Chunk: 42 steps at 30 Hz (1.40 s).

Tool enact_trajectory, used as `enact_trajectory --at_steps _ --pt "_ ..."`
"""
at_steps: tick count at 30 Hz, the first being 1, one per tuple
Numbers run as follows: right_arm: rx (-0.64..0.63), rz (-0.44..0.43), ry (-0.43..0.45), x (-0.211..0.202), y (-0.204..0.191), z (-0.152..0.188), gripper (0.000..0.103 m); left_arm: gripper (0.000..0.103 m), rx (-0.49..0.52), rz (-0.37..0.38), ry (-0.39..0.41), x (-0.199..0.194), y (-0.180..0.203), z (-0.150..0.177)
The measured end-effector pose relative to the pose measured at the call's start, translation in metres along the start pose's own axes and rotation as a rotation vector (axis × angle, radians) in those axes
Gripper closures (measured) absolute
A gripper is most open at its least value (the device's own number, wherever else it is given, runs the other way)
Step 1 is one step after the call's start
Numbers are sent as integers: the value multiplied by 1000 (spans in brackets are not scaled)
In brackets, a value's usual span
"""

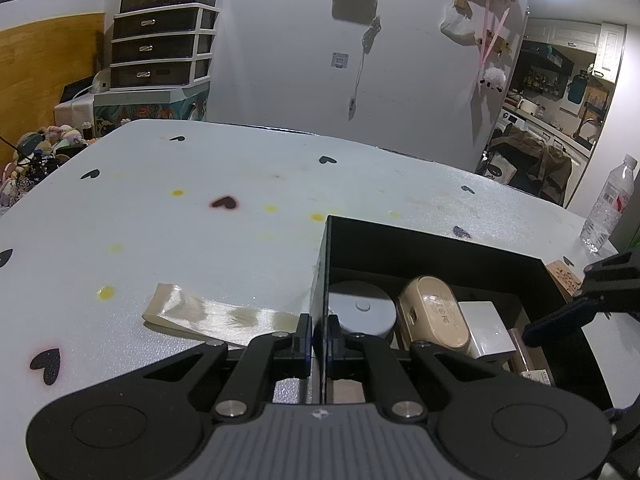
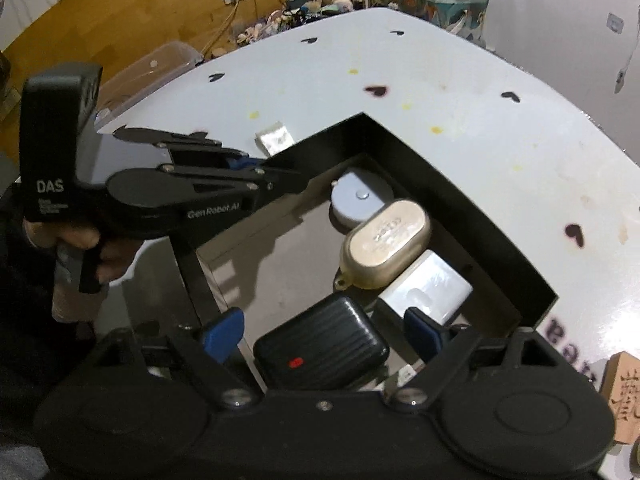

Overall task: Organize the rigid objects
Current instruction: 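Lower the black case into the box and open the right gripper, then move the right gripper to the carved wooden block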

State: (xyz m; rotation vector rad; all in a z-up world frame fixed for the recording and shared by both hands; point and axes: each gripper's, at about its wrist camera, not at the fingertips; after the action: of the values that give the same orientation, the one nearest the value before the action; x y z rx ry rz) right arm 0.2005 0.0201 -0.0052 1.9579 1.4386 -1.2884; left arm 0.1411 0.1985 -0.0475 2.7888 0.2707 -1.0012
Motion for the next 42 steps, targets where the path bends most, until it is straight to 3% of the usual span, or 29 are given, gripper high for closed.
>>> enact_trajectory --at_steps 10,22,32,42 --pt "44 44 32 -11 -1 8 16 96 1 -1 -1 0 0 0" --pt "160 143 193 -50 7 44 7 97 1 -1 -1 0 0 0" --pt "333 310 366 -74 31 97 3 97 3 -2 0 0 -1 0" --pt "567 493 470 -78 75 145 2 97 6 -6 1 0 -3 0"
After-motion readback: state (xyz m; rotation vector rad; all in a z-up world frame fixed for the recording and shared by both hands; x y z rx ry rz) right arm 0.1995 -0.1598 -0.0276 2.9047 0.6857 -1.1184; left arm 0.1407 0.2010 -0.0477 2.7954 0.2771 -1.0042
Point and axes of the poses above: each gripper's, at about its wrist camera, not at the fingertips, and x roughly the way its jaws point, y to its right, z to its underside, and after that the axes turned 5 degrees about -z, right-handed
